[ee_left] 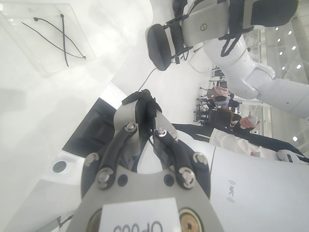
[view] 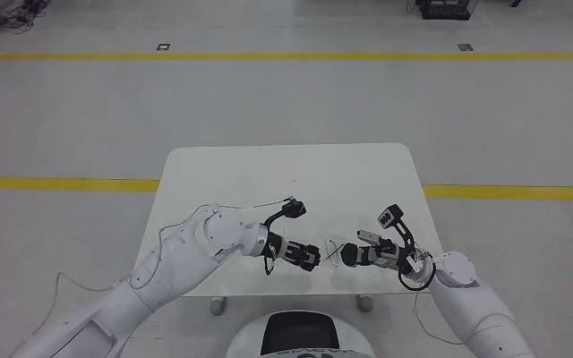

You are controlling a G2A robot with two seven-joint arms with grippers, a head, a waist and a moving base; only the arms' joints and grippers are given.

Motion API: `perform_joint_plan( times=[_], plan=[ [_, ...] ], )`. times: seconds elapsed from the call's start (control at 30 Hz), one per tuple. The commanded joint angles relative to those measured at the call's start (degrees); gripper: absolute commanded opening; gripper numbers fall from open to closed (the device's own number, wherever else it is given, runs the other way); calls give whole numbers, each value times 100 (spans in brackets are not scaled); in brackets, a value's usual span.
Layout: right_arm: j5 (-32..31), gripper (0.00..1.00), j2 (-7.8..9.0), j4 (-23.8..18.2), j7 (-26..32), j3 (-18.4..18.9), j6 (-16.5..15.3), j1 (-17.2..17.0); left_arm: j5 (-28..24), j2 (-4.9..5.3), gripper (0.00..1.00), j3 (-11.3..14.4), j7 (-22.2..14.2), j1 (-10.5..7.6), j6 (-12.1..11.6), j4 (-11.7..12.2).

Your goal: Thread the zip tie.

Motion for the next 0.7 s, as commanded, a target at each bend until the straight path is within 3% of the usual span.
perform_joint_plan(
  times=[0.0,0.27,0.67],
  plan=[
    [0,100,0,0,0,0,0,0,74,1,0,-8,242,34,140,4],
    [0,100,0,0,0,0,0,0,-215,49,0,-161,468,198,287,0],
    [0,100,0,0,0,0,0,0,-511,113,0,-343,649,396,31,-6]
  ],
)
